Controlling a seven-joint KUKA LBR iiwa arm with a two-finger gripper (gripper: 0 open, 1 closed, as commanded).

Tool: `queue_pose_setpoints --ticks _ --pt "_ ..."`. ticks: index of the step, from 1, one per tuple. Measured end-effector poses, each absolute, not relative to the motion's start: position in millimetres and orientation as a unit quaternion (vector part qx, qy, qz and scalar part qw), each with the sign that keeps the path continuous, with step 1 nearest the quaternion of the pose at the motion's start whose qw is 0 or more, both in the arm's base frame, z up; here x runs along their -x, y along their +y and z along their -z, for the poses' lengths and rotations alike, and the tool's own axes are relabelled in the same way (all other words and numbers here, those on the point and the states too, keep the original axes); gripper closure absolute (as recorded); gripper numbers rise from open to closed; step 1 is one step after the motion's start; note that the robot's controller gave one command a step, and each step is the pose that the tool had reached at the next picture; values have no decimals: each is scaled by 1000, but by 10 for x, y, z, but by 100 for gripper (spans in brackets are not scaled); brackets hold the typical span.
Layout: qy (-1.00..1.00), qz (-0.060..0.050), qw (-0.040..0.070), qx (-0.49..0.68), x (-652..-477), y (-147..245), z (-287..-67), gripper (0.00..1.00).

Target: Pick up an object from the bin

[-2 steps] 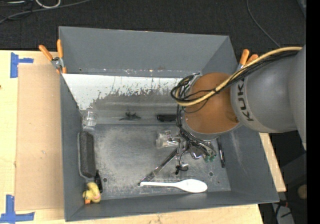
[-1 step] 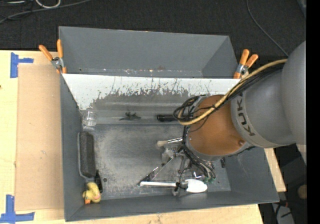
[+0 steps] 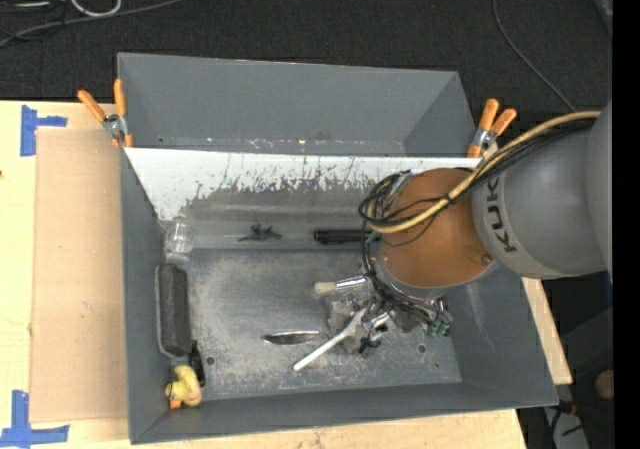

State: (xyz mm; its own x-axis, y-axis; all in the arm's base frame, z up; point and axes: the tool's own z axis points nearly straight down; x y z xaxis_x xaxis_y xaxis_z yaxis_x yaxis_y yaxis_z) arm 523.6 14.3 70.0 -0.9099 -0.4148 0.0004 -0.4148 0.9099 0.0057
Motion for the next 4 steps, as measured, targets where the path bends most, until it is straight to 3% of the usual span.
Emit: queue_pose_setpoints --ticks 2,3,4 --pt "-977 3 1 -212 -5235 144 -705 100" --pt "-977 3 3 -212 -5219 152 -974 100" --pt "-977 3 2 -213 -5223 158 -1081 100"
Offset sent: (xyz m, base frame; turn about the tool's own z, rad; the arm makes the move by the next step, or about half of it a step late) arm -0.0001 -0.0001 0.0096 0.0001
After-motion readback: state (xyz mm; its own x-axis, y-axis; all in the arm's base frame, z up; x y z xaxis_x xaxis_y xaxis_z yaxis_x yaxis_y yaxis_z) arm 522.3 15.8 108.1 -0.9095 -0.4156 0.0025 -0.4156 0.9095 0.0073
